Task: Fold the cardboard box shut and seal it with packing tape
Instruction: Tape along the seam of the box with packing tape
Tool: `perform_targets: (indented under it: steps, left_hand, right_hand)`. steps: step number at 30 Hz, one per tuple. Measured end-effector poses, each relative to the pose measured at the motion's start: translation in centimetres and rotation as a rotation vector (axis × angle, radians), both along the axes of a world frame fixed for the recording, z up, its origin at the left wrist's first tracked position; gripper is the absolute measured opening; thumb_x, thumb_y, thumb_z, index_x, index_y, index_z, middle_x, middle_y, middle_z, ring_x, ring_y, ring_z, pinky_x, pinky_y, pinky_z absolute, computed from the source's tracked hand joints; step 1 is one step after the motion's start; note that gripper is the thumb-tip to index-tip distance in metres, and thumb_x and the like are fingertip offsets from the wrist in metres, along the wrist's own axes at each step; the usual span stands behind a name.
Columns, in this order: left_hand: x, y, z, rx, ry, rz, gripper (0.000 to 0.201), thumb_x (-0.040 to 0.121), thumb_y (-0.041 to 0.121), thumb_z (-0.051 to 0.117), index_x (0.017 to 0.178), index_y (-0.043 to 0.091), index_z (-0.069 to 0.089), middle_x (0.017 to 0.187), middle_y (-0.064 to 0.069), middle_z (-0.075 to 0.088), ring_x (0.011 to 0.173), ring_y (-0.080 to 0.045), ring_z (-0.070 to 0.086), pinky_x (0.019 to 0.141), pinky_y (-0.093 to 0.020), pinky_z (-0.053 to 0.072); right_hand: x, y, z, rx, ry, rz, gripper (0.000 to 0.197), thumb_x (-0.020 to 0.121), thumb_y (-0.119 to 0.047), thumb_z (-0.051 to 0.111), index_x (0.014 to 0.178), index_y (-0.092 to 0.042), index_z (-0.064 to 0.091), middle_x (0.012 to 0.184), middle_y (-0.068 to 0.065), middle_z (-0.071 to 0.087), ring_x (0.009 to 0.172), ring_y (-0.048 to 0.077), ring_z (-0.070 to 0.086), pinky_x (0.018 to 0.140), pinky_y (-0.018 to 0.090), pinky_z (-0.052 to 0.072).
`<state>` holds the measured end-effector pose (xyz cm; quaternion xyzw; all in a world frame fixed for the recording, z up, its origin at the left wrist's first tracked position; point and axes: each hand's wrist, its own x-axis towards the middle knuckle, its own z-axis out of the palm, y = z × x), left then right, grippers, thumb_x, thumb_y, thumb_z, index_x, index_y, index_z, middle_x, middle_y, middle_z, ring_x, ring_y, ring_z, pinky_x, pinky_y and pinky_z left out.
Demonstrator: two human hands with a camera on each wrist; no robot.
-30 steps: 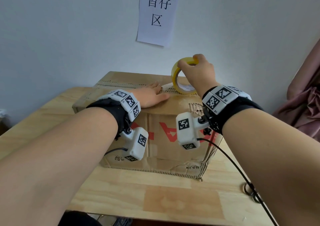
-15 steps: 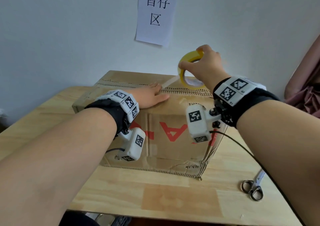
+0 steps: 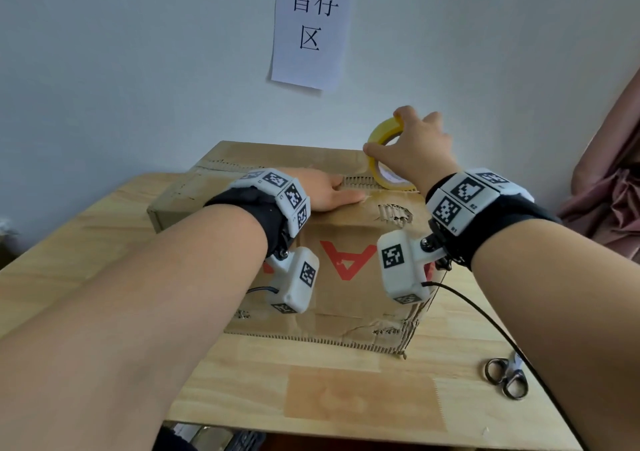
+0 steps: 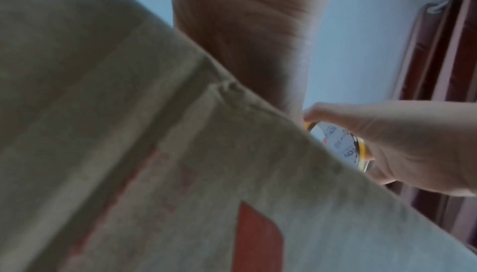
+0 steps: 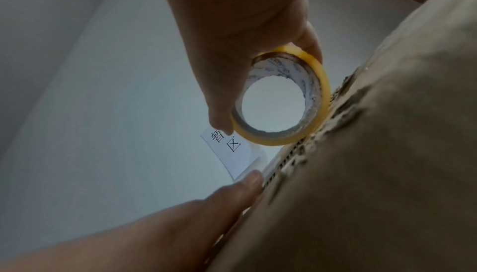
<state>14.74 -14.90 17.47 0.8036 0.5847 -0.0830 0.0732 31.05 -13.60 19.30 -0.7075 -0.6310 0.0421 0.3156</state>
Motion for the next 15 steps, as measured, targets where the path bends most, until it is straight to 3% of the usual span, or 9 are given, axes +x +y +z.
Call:
perform_targets:
  steps: [6, 9, 12, 15]
  left_hand:
    - [-3.3, -0.2, -0.4, 0.021, -0.103, -0.027, 0.064, 0.096, 0.057, 0.008, 0.151, 0.025, 0.014, 0.160, -0.004, 0.004, 0.146, -0.023, 0.012, 0.118, -0.043, 0.010]
    - [-4.8, -0.5, -0.2, 0.045, -0.129, -0.008, 0.053, 0.102, 0.044, 0.014, 0.150, 0.022, 0.023, 0.159, -0.005, 0.011, 0.145, -0.023, 0.016, 0.116, -0.037, 0.012]
    - [-5.3, -0.2, 0.4, 0.037, -0.076, 0.060, 0.047, 0.105, 0.025, 0.018, 0.139, 0.002, 0.040, 0.154, -0.014, 0.028, 0.138, -0.023, 0.032, 0.108, -0.031, 0.024]
    - [-4.7, 0.2, 0.3, 0.062, -0.050, 0.067, 0.046, 0.104, 0.025, 0.018, 0.122, -0.001, 0.051, 0.148, -0.020, 0.035, 0.118, -0.025, 0.047, 0.097, -0.032, 0.033]
  right_hand:
    - [0.4, 0.1, 0.7, -0.051, 0.005, -0.011, 0.072, 0.075, -0.057, 0.062, 0.136, -0.028, 0.037, 0.126, 0.009, 0.037, 0.106, 0.039, 0.048, 0.083, 0.044, 0.048]
    - [0.2, 0.0, 0.5, -0.045, 0.009, -0.001, 0.072, 0.074, -0.057, 0.063, 0.136, -0.029, 0.037, 0.125, 0.009, 0.037, 0.106, 0.038, 0.048, 0.083, 0.045, 0.049]
    - [0.4, 0.0, 0.2, -0.022, 0.013, 0.006, 0.073, 0.075, -0.059, 0.064, 0.135, -0.029, 0.037, 0.126, 0.008, 0.038, 0.108, 0.036, 0.047, 0.079, 0.040, 0.047]
    - [0.8, 0.0, 0.1, -0.015, 0.025, 0.012, 0.074, 0.075, -0.061, 0.064, 0.136, -0.028, 0.037, 0.128, 0.009, 0.038, 0.110, 0.036, 0.046, 0.076, 0.038, 0.043]
